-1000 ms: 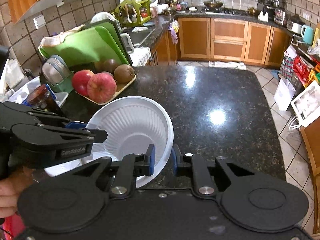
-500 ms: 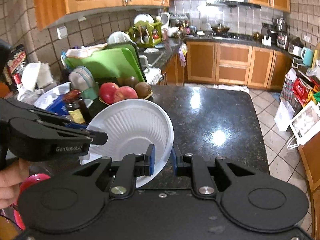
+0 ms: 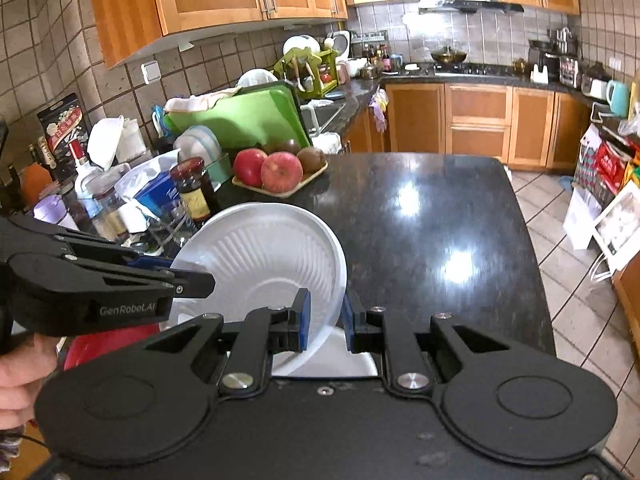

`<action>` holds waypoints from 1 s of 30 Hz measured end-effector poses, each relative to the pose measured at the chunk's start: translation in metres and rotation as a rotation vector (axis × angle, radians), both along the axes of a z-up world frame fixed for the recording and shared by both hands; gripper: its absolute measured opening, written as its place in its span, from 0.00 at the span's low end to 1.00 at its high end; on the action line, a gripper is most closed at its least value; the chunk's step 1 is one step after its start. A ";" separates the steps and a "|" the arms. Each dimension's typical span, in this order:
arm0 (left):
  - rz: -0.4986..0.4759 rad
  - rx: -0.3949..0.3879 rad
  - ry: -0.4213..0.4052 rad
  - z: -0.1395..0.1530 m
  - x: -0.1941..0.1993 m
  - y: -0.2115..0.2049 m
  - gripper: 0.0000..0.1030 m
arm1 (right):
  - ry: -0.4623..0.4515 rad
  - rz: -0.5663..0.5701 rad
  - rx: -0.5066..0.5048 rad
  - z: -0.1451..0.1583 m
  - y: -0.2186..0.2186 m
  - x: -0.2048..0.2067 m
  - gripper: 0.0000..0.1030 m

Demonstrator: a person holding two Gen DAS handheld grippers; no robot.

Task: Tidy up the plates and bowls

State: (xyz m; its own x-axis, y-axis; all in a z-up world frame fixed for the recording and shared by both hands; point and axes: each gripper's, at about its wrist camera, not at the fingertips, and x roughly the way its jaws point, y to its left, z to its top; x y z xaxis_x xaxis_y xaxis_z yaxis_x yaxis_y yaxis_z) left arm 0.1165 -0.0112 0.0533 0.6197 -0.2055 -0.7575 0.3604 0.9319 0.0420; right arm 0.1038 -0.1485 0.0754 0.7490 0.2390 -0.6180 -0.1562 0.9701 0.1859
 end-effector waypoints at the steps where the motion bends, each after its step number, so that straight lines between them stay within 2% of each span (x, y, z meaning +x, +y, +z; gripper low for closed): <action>1: -0.001 0.003 0.002 -0.002 -0.003 -0.001 0.21 | 0.002 -0.005 0.004 -0.003 -0.001 -0.003 0.19; 10: 0.011 -0.017 0.101 -0.036 -0.016 -0.005 0.21 | 0.052 -0.024 0.063 -0.024 -0.010 -0.016 0.19; 16: 0.046 -0.011 0.100 -0.046 -0.021 -0.008 0.21 | 0.072 -0.015 0.053 -0.037 -0.011 -0.011 0.19; 20: 0.041 -0.010 0.108 -0.050 -0.023 -0.014 0.22 | 0.084 -0.001 0.063 -0.039 -0.013 -0.004 0.25; 21: 0.044 -0.010 0.108 -0.052 -0.022 -0.014 0.29 | 0.087 0.005 0.065 -0.041 -0.014 -0.003 0.25; 22: 0.048 -0.008 0.107 -0.053 -0.022 -0.015 0.34 | 0.090 0.010 0.064 -0.042 -0.014 -0.002 0.28; 25: 0.068 0.005 0.085 -0.055 -0.024 -0.017 0.34 | 0.095 0.016 0.057 -0.048 -0.018 -0.001 0.39; 30: 0.090 -0.012 0.091 -0.055 -0.024 -0.015 0.38 | 0.103 0.010 0.059 -0.053 -0.024 0.004 0.40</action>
State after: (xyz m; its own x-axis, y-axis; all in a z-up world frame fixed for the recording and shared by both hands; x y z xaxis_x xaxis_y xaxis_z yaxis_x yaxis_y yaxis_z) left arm 0.0928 -0.0260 -0.0014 0.5646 -0.1619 -0.8094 0.2773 0.9608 0.0012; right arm 0.1079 -0.1722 0.0227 0.6792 0.2848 -0.6764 -0.1430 0.9553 0.2586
